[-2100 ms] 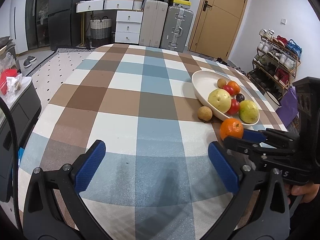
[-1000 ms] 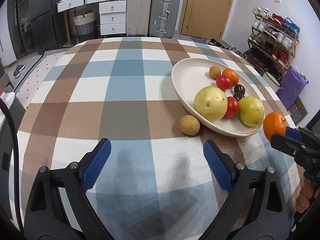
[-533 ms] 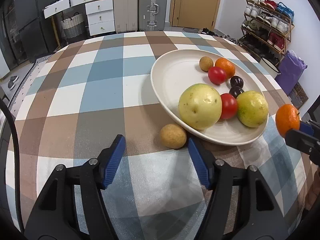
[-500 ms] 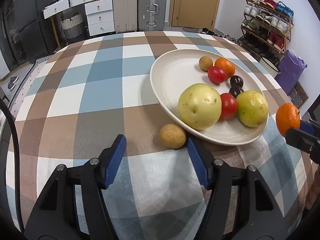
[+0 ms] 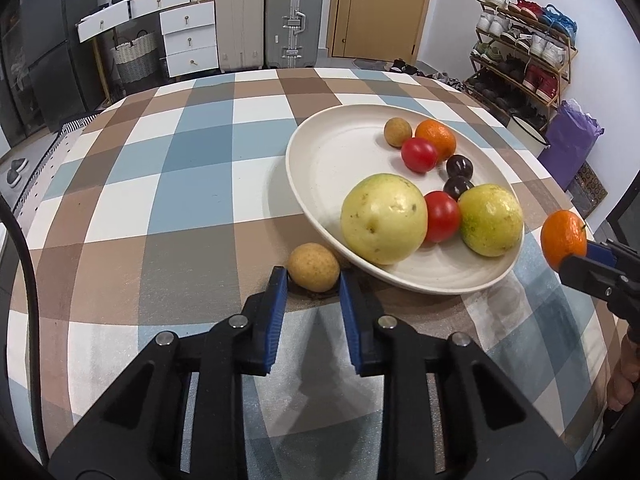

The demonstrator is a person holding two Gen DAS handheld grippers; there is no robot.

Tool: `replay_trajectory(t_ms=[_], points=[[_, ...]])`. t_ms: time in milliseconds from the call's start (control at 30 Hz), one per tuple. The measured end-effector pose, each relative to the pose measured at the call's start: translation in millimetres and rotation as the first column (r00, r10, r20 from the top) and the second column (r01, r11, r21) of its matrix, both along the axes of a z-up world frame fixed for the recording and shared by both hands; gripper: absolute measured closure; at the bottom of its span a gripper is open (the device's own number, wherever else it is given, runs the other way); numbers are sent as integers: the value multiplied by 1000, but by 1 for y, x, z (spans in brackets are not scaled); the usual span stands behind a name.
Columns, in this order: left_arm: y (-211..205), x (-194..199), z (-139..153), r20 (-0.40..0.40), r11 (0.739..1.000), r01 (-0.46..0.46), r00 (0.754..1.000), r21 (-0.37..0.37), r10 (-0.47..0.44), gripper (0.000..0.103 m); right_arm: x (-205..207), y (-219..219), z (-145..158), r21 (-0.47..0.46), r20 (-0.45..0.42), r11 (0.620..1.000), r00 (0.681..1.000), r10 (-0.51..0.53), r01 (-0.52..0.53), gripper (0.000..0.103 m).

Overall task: Organize fruits
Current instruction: 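Carry the brown fruit with the left tool over the plate while the right tool carries the orange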

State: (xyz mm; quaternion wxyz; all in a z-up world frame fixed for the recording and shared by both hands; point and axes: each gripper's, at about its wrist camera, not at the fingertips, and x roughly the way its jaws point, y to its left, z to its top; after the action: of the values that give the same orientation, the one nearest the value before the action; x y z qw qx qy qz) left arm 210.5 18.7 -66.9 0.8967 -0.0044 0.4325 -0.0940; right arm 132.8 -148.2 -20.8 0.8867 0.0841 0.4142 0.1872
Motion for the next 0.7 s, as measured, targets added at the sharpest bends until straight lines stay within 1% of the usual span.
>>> replay_trajectory(t_ms=[233,333,600,700], points=[[8,-10,5,21,1000,-12,1000,-11,12,79,0,-3,1,0,3,1000,1000,-6,6,63],[10,-15,11,43,1000,-7,999,-19,8,79,1,-3,2,-2,7,1000,1000,-5,5,63],[13,-27,32,96,1000,-17,995,-22,19,79,6,-6,7,-13,24,1000,1000,-5,5,63],[14,-29,40,110,999,-13,994,-44,17,79,9,-7,9,-22,33,1000,999,-4,5,63]])
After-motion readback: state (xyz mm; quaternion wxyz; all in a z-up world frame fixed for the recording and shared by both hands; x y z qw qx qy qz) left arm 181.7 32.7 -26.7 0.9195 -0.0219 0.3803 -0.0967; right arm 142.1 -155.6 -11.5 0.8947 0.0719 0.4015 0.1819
